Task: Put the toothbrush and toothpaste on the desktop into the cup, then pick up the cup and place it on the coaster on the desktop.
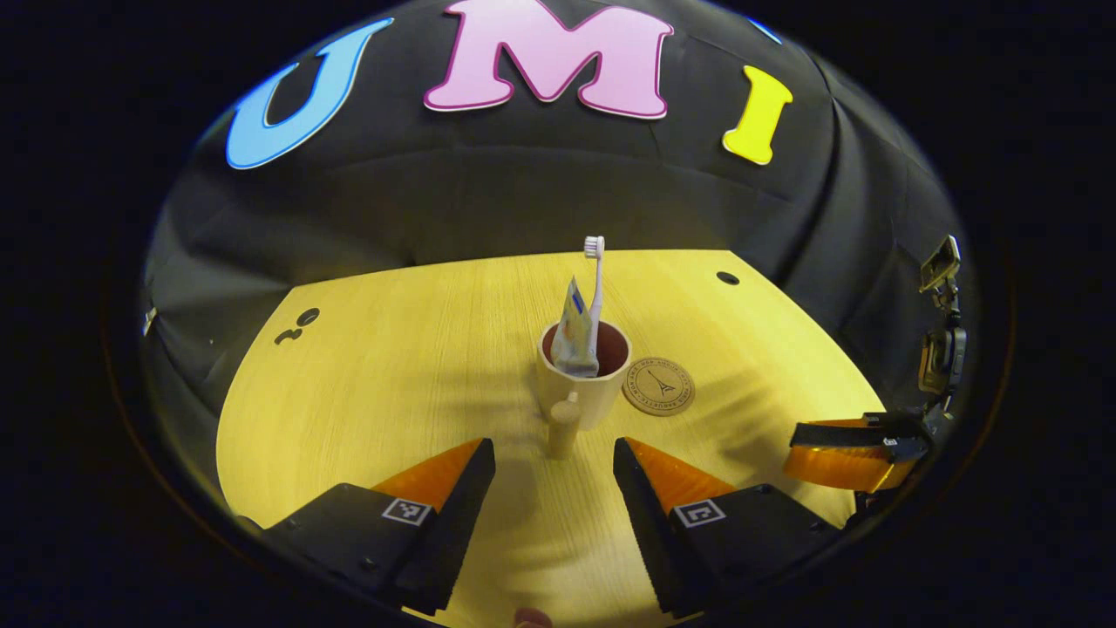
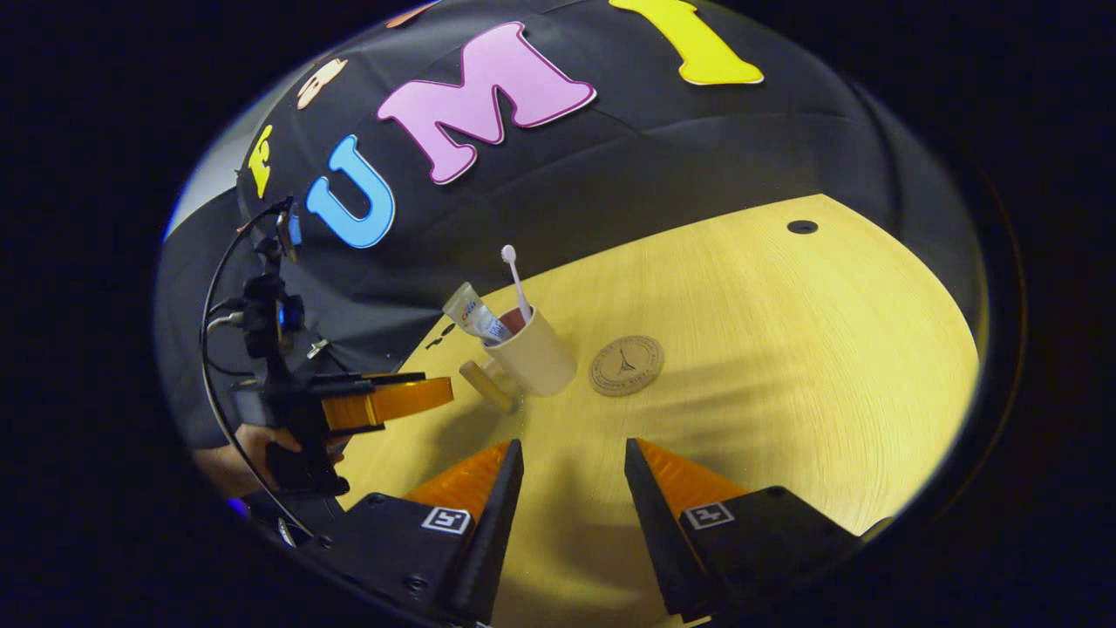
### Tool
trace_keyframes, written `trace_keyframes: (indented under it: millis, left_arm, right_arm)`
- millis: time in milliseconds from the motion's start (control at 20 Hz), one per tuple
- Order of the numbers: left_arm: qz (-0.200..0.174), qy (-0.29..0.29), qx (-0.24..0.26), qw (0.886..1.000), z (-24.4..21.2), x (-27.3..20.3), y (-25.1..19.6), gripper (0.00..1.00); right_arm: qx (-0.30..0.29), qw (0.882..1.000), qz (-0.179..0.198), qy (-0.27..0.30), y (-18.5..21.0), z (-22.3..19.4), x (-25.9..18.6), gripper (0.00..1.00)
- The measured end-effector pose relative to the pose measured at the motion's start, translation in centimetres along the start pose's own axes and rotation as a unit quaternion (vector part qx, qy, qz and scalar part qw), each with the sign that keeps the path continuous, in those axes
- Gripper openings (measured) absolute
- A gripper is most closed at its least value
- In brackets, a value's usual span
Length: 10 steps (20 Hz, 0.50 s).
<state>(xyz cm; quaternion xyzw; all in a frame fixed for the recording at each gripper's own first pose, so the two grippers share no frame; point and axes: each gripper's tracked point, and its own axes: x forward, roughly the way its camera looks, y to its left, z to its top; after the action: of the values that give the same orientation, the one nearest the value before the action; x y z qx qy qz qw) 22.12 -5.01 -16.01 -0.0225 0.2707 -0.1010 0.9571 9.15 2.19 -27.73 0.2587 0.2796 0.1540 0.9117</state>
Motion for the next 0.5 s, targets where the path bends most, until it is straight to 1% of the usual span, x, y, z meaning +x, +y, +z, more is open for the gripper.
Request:
trace_keyframes:
  millis: [50, 100, 150, 200, 300, 500]
  left_arm:
    - [-0.006, 0.014, 0.009, 1.000, -0.3, 0.5, 0.0, 0.85]
    - [-0.022, 0.031, 0.018, 0.999, -0.6, 1.0, -0.3, 0.85]
    - [-0.044, 0.069, 0.031, 0.996, -1.6, 2.0, -1.0, 0.86]
    - [-0.046, 0.089, 0.042, 0.994, -1.8, 3.1, -0.8, 0.86]
    - [-0.039, 0.105, 0.051, 0.992, -1.5, 4.2, -0.4, 0.86]
    - [-0.039, 0.132, 0.042, 0.990, -0.8, 5.9, -0.3, 0.85]
  right_arm:
    - [0.004, 1.000, -0.003, 0.002, -0.3, -0.3, -0.4, 0.75]
    - [0.008, 1.000, -0.006, 0.002, -0.5, -0.6, -0.8, 0.94]
    - [0.013, 1.000, -0.008, 0.004, -0.7, -1.0, -1.2, 0.78]
    - [0.022, 1.000, -0.011, 0.010, -1.0, -1.7, -1.7, 0.78]
    - [0.034, 0.999, -0.015, 0.013, -1.4, -2.3, -2.1, 0.78]
    - [0.042, 0.999, -0.025, 0.015, -2.3, -2.7, -2.6, 0.78]
